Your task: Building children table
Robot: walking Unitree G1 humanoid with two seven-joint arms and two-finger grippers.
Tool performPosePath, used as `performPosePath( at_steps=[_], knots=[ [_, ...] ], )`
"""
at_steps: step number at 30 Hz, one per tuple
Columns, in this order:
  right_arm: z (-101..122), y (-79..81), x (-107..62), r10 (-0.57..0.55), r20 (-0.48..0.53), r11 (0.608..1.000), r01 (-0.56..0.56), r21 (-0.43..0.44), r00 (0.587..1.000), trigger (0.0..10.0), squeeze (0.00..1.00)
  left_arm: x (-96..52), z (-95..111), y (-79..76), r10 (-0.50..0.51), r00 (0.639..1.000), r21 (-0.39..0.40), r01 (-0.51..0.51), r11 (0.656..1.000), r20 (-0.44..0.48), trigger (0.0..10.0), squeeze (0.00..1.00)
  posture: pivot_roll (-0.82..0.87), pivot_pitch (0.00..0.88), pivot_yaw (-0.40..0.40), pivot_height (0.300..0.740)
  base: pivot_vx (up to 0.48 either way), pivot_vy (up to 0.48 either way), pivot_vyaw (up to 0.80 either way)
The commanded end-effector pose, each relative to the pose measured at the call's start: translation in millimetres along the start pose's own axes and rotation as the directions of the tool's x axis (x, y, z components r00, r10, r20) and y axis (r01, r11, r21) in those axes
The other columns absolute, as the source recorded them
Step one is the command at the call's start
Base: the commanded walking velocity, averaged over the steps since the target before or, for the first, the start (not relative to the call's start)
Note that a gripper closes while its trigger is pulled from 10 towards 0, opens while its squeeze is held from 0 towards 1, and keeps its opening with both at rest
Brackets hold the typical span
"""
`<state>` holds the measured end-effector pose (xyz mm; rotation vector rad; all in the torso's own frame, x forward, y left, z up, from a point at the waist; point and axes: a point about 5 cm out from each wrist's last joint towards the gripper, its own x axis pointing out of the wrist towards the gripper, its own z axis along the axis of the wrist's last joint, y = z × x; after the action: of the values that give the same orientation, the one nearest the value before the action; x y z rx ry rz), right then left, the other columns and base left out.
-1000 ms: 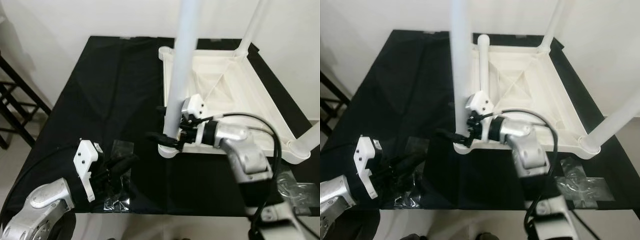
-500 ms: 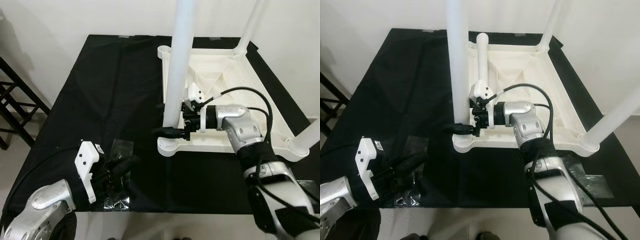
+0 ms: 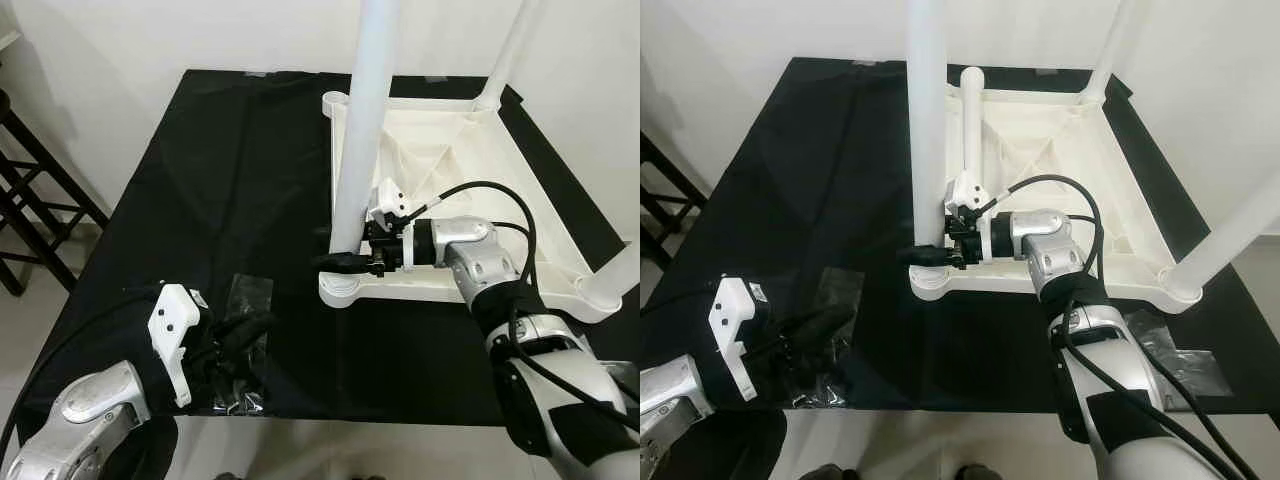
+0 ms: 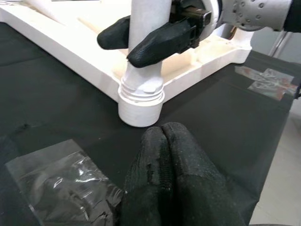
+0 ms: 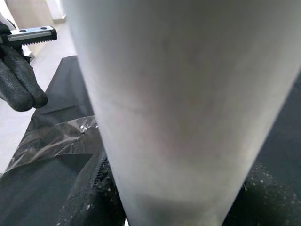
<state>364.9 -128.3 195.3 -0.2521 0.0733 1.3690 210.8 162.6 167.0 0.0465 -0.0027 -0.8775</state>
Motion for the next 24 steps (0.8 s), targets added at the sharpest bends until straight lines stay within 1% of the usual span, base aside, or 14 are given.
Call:
performPosePath(
  at_steps=[1, 6, 7, 8, 9, 10, 11, 12, 13, 16, 19, 20, 21, 24],
  knots=[
    [-4.9, 1.2, -2.1, -0.024, 0.011, 1.0, 0.024, 0.019, 1.0, 0.0, 0.0, -1.7, -2.5, -1.6, 0.0, 1.0, 0.004, 0.0, 1.0, -0.03, 10.0, 0.0, 0.14, 0.166, -0.035, 0.74, 0.0, 0.0, 0.0],
    [-24.8, 17.6, -3.8, -0.119, -0.043, 0.992, 0.121, 0.034, 0.992, 0.0, 0.0, -2.4, -1.7, -2.2, 0.001, 1.0, 0.004, -0.001, 1.0, -0.028, 10.0, 0.0, 0.13, 0.174, -0.044, 0.74, 0.0, 0.0, 0.0],
    [-35.6, 32.7, 14.5, -0.307, -0.05, 0.945, 0.31, 0.103, 0.951, 0.0, 0.0, -3.5, -1.2, -2.1, 0.003, 1.0, 0.005, -0.003, 1.0, -0.027, 10.0, 0.0, 0.13, 0.182, -0.057, 0.74, 0.0, 0.0, 0.0],
    [-40.7, 47.1, 26.2, -0.559, -0.063, 0.81, 0.561, 0.171, 0.827, 0.0, 0.0, -4.4, -0.3, -1.9, 0.005, 1.0, 0.006, -0.004, 1.0, -0.026, 10.0, 0.0, 0.12, 0.189, -0.052, 0.74, 0.0, 0.0, 0.0],
    [-45.1, 73.9, 32.6, -0.679, -0.105, 0.691, 0.68, 0.243, 0.727, 0.0, 0.0, -4.9, 0.5, -1.0, 0.006, 1.0, 0.007, -0.006, 1.0, -0.026, 10.0, 0.0, 0.13, 0.194, -0.046, 0.74, 0.0, 0.0, 0.0],
    [-45.7, 91.3, 32.1, -0.742, -0.14, 0.604, 0.744, 0.287, 0.656, 0.0, 0.0, -5.1, 1.0, -0.4, 0.007, 1.0, 0.007, -0.007, 1.0, -0.026, 10.0, 0.0, 0.13, 0.194, -0.046, 0.74, 0.0, 0.0, 0.0],
    [-45.7, 91.3, 32.1, -0.742, -0.14, 0.604, 0.744, 0.287, 0.656, 0.0, 0.0, -5.1, 1.0, -0.4, 0.007, 1.0, 0.007, -0.007, 1.0, -0.026, 10.0, 0.0, 0.13, 0.194, -0.046, 0.74, 0.0, 0.0, 0.0],
    [-44.4, 107.1, 39.2, -0.74, -0.139, 0.597, 0.738, 0.314, 0.658, 0.0, 0.0, -5.3, 0.4, 0.4, 0.008, 1.0, 0.007, -0.008, 1.0, -0.027, 10.0, 0.0, 0.1, 0.185, -0.027, 0.74, 0.0, 0.0, 0.0],
    [-43.2, 111.8, 43.4, -0.718, -0.124, 0.632, 0.717, 0.295, 0.685, 0.0, 0.0, -4.6, -0.4, 1.0, 0.008, 1.0, 0.006, -0.008, 1.0, -0.028, 10.0, 0.0, 0.09, 0.171, -0.022, 0.74, 0.0, 0.0, 0.0],
    [-42.6, 108.2, 42.9, -0.719, -0.113, 0.638, 0.715, 0.286, 0.686, 0.0, 0.0, -3.6, -1.0, 1.4, 0.004, 1.0, 0.004, -0.004, 1.0, -0.028, 10.0, 0.0, 0.09, 0.17, -0.024, 0.74, 0.0, 0.0, 0.0],
    [-41.6, 97.4, 38.8, -0.712, -0.1, 0.663, 0.712, 0.231, 0.695, 0.0, 0.0, -0.6, -2.3, 2.3, -0.015, 0.999, -0.004, 0.015, 1.0, -0.03, 10.0, 0.0, 0.1, 0.155, -0.046, 0.74, 0.0, 0.0, 0.0],
    [-39.7, 93.9, 40.2, -0.703, -0.101, 0.674, 0.705, 0.219, 0.704, 3.7, 0.0, -0.3, -2.8, 2.3, -0.016, 0.999, -0.007, 0.015, 1.0, -0.03, 10.0, 0.0, 0.1, 0.153, -0.049, 0.74, 0.0, 0.0, 0.0],
    [-38.1, 91.4, 41.8, -0.694, -0.103, 0.684, 0.698, 0.212, 0.712, 10.0, 0.0, 0.0, -3.3, 2.1, -0.013, 1.0, -0.008, 0.013, 1.0, -0.028, 10.0, 0.0, 0.1, 0.147, -0.049, 0.74, 0.0, 0.0, 0.0],
    [-32.4, 92.9, 43.6, -0.693, -0.104, 0.682, 0.695, 0.228, 0.714, 10.0, 0.0, 0.0, -3.4, 2.0, -0.009, 1.0, -0.008, 0.009, 1.0, -0.026, 10.0, 0.0, 0.1, 0.147, -0.049, 0.74, 0.0, 0.0, 0.0]
  ],
)
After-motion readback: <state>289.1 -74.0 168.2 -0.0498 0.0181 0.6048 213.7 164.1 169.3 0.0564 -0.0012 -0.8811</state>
